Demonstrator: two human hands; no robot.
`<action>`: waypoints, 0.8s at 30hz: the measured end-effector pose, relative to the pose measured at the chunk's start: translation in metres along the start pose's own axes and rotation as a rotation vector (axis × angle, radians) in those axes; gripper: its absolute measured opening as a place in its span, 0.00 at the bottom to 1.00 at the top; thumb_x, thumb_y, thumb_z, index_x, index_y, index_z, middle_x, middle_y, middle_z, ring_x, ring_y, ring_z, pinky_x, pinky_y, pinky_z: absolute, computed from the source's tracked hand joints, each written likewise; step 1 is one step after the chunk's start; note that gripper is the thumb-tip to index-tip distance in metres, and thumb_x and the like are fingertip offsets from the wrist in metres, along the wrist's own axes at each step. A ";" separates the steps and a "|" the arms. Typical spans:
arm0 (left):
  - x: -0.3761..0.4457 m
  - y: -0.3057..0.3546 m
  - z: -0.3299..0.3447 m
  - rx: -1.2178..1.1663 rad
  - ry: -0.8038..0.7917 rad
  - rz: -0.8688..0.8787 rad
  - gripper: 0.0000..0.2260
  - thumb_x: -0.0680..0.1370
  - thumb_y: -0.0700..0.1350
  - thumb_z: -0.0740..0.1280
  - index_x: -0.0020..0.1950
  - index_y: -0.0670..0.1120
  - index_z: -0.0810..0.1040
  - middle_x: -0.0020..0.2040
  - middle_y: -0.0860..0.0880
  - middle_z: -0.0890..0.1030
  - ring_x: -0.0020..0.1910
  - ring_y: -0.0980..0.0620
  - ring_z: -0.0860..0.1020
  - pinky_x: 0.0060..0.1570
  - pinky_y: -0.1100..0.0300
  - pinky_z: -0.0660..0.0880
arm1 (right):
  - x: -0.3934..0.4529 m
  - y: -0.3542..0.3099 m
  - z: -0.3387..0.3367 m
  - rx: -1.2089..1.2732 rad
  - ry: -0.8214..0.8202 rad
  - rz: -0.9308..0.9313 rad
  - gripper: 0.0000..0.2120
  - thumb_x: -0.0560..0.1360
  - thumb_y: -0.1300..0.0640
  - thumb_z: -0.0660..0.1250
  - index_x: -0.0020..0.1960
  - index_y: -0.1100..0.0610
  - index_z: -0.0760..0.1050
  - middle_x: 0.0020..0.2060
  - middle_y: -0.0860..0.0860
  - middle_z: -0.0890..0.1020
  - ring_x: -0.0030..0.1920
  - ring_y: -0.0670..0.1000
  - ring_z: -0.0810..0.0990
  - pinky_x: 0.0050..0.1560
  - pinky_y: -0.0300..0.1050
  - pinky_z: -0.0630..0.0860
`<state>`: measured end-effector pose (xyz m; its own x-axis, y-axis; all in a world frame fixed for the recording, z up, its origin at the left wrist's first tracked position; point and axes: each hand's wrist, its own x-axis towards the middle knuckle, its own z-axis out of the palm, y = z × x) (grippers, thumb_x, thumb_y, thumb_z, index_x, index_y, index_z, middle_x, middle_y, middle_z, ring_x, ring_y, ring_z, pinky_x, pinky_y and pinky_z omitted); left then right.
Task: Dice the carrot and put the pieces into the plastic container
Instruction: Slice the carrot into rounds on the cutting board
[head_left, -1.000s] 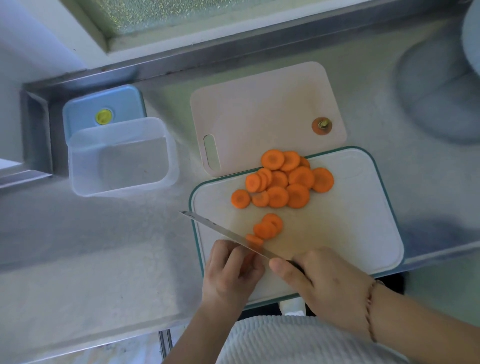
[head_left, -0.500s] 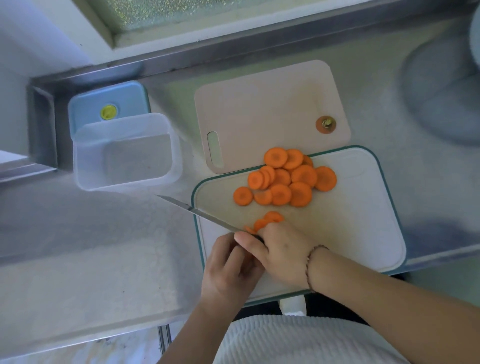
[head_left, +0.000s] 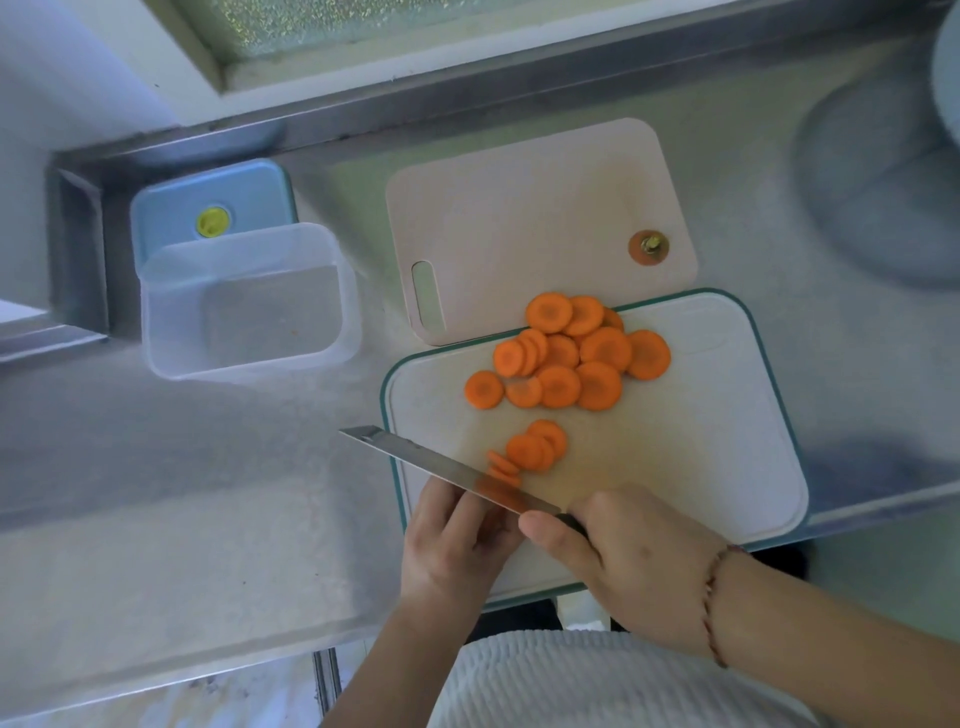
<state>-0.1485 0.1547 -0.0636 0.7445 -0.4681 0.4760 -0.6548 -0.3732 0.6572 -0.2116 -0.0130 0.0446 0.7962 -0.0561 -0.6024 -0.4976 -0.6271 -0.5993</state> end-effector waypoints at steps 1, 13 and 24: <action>-0.001 -0.001 0.000 0.004 0.004 -0.003 0.09 0.76 0.44 0.73 0.45 0.47 0.73 0.32 0.46 0.72 0.35 0.59 0.64 0.42 0.77 0.63 | 0.003 -0.001 0.000 0.010 -0.002 0.003 0.37 0.70 0.25 0.40 0.29 0.56 0.66 0.24 0.52 0.72 0.28 0.52 0.74 0.38 0.53 0.75; -0.006 -0.002 -0.007 0.016 0.009 -0.050 0.07 0.77 0.43 0.72 0.44 0.47 0.74 0.36 0.45 0.76 0.32 0.55 0.70 0.41 0.76 0.64 | 0.030 -0.014 0.012 0.068 0.102 -0.107 0.37 0.72 0.25 0.40 0.40 0.52 0.75 0.30 0.48 0.79 0.34 0.45 0.78 0.41 0.47 0.77; -0.006 -0.001 -0.006 0.012 0.006 -0.033 0.08 0.76 0.43 0.73 0.45 0.48 0.74 0.32 0.47 0.71 0.33 0.57 0.64 0.41 0.77 0.62 | -0.005 -0.002 0.006 -0.033 0.009 0.009 0.39 0.70 0.24 0.39 0.31 0.57 0.67 0.25 0.53 0.74 0.28 0.49 0.74 0.37 0.53 0.76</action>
<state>-0.1514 0.1629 -0.0641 0.7667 -0.4505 0.4575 -0.6312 -0.3983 0.6656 -0.2164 -0.0069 0.0456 0.7949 -0.0682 -0.6029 -0.4929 -0.6521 -0.5760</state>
